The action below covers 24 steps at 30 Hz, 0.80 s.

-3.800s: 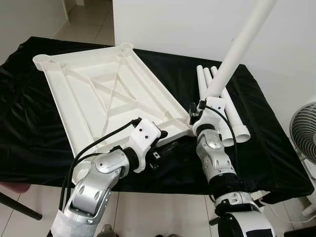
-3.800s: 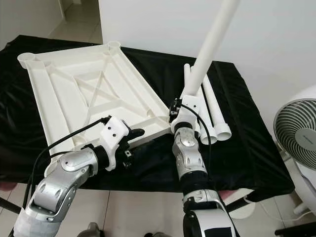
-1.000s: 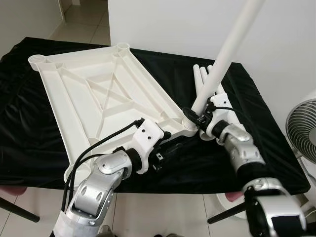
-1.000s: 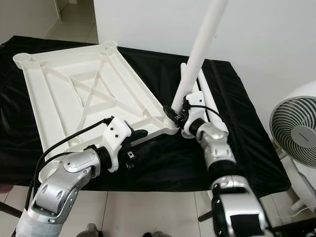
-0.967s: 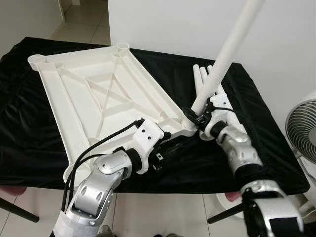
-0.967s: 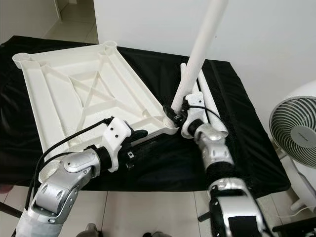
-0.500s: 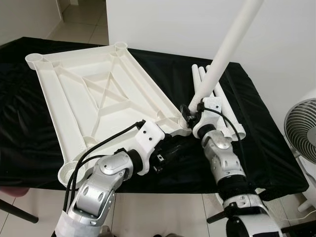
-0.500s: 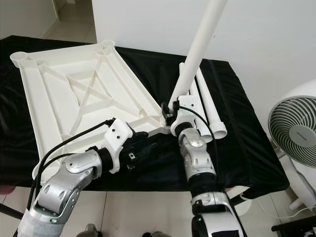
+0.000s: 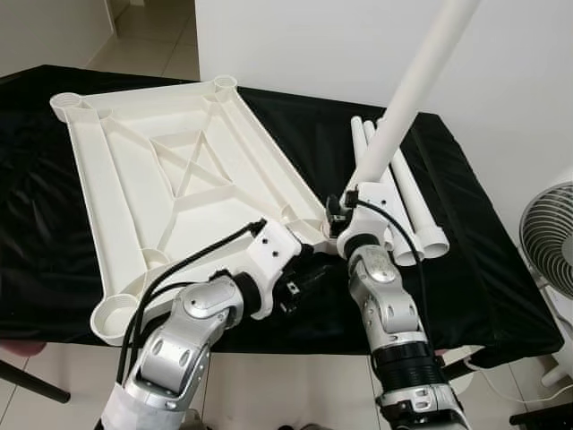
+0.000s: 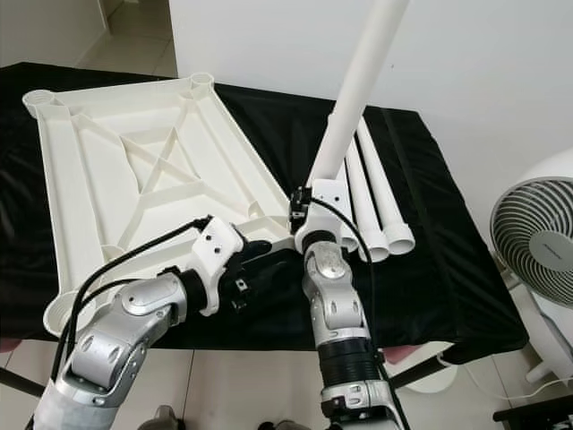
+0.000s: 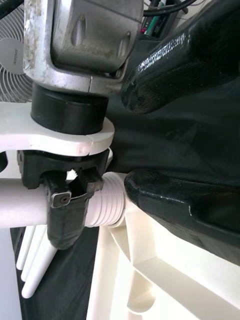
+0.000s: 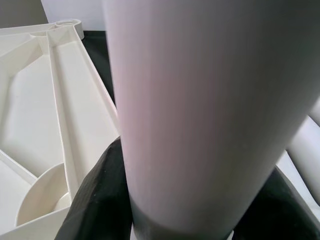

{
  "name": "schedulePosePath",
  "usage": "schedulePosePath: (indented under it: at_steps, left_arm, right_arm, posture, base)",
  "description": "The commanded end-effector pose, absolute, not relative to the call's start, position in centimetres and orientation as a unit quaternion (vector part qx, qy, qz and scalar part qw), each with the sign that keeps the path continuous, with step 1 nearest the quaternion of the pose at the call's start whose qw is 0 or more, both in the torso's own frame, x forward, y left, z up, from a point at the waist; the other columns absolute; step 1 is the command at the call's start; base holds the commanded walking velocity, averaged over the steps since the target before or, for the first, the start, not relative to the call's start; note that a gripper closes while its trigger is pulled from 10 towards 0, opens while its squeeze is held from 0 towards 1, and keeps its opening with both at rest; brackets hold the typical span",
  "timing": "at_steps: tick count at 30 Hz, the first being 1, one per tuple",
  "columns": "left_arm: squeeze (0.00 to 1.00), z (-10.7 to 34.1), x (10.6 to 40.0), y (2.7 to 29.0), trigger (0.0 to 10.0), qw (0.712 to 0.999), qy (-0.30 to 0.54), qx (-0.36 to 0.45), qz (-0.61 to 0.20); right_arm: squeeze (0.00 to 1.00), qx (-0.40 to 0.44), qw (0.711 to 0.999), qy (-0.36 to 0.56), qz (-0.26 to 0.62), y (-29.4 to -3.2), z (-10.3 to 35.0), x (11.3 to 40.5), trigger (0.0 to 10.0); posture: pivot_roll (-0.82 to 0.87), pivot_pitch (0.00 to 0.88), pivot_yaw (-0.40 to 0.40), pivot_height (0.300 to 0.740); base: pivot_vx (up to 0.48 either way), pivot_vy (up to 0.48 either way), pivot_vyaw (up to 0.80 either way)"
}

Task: Building children table

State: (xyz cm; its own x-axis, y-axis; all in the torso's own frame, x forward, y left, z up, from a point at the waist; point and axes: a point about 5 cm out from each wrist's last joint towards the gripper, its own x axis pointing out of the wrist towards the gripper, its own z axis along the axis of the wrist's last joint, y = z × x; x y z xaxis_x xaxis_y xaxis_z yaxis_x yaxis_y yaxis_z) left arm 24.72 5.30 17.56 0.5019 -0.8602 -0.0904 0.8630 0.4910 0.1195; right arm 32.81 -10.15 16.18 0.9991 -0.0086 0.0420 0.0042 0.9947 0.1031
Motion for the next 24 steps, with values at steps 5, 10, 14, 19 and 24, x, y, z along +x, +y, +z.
schedulePosePath:
  at_steps: [5, 10, 14, 19, 24]
  left_arm:
    - [0.0, 17.1, 24.9, 5.4, 10.0, 0.878, 0.014, 0.074, -0.472]
    - [0.0, 17.2, 25.0, 5.3, 10.0, 0.878, 0.011, 0.075, -0.472]
    - [0.0, 17.1, 25.0, 5.2, 10.0, 0.879, 0.011, 0.074, -0.472]
    - [0.0, 17.1, 24.9, 5.1, 10.0, 0.878, 0.01, 0.073, -0.473]
    - [0.0, 17.1, 24.9, 5.1, 10.0, 0.878, 0.01, 0.073, -0.473]
  right_arm:
    - [1.0, 0.035, 0.999, 0.001, -0.018, -10.5, 15.3, 32.5, 10.0]
    - [1.0, 0.043, 0.999, 0.002, 0.03, -10.5, 15.3, 32.7, 10.0]
    - [1.0, 0.028, 0.997, 0.0, 0.074, -10.7, 15.4, 33.0, 10.0]
    - [0.0, -0.001, 0.988, -0.008, 0.154, -11.5, 15.8, 33.5, 10.0]
    - [0.0, -0.007, 0.981, -0.014, 0.194, -12.0, 16.0, 33.7, 10.0]
  posture:
    - [0.15, 0.041, -0.13, 0.74]
    - [0.15, 0.039, -0.13, 0.74]
    - [0.15, 0.039, -0.13, 0.74]
    - [0.15, 0.041, -0.131, 0.74]
    - [0.15, 0.045, -0.131, 0.74]
  base:
    - [0.0, 0.0, 0.0]
    - [0.0, 0.0, 0.0]
    - [0.0, 0.0, 0.0]
    - [0.0, 0.0, 0.0]
    - [0.0, 0.0, 0.0]
